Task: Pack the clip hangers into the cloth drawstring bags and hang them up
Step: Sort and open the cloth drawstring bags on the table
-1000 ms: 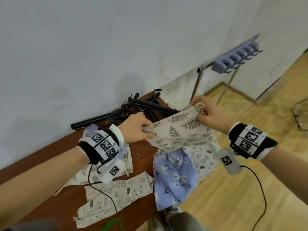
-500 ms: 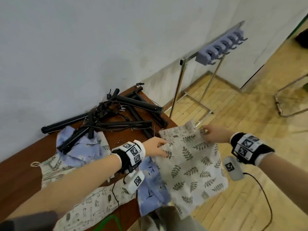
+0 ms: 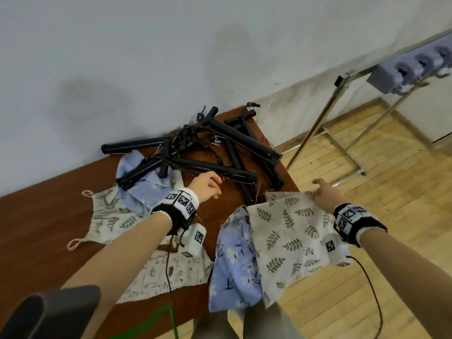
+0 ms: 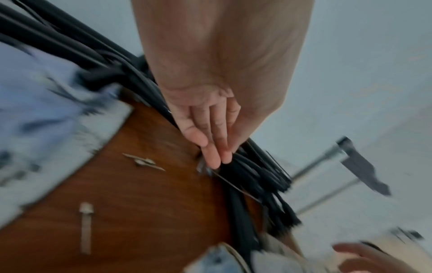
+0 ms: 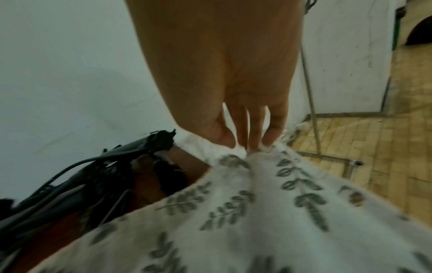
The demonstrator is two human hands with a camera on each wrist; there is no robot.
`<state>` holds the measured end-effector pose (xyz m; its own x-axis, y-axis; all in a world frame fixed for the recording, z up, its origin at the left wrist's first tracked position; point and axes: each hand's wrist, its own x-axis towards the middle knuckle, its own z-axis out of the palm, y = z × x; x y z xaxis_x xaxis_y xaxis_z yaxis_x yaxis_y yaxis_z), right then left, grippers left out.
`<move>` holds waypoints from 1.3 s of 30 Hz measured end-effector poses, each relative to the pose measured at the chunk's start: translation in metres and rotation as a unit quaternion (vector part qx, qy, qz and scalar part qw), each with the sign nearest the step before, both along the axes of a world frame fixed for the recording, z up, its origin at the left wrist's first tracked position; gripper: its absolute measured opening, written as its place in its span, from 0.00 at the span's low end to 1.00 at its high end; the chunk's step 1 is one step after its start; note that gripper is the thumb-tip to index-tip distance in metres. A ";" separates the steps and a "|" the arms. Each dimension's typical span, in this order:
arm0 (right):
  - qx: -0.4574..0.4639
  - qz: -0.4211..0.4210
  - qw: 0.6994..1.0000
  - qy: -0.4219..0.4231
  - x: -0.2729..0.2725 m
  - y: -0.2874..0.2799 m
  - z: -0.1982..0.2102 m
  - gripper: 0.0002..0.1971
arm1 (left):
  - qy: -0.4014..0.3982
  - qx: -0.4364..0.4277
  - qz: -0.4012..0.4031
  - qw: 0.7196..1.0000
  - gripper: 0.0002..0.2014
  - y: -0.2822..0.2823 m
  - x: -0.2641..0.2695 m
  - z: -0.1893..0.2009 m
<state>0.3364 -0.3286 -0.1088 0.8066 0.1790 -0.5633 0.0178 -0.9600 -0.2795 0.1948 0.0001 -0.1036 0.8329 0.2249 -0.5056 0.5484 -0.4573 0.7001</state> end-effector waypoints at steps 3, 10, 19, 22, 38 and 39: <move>0.030 0.036 0.990 -0.129 -0.012 0.037 0.003 0.22 | 0.035 0.035 0.042 0.998 0.06 0.054 -0.041 -0.002; 0.114 0.311 0.943 -0.037 -0.093 0.175 0.005 0.08 | 0.184 0.122 -0.092 0.971 0.02 0.095 -0.156 -0.015; 0.005 0.228 0.973 0.037 -0.157 0.262 -0.063 0.20 | 0.218 0.108 -0.224 0.944 0.25 0.080 -0.194 -0.052; -0.005 0.232 0.972 -0.030 -0.166 0.268 -0.073 0.15 | 0.184 0.146 -0.258 0.937 0.26 0.072 -0.197 -0.061; 0.218 0.190 0.956 0.044 -0.167 0.261 -0.006 0.08 | -0.011 0.005 -0.192 0.981 0.15 0.050 -0.117 -0.007; 0.223 0.183 0.958 -0.003 -0.167 0.259 0.002 0.09 | -0.015 -0.020 -0.173 0.985 0.17 0.049 -0.108 0.000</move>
<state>0.1698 -0.0691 -0.1068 0.6467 0.6716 -0.3615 0.3328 -0.6749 -0.6586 0.0869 0.0490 -0.1032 0.8707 -0.0950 -0.4825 0.3436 -0.5845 0.7351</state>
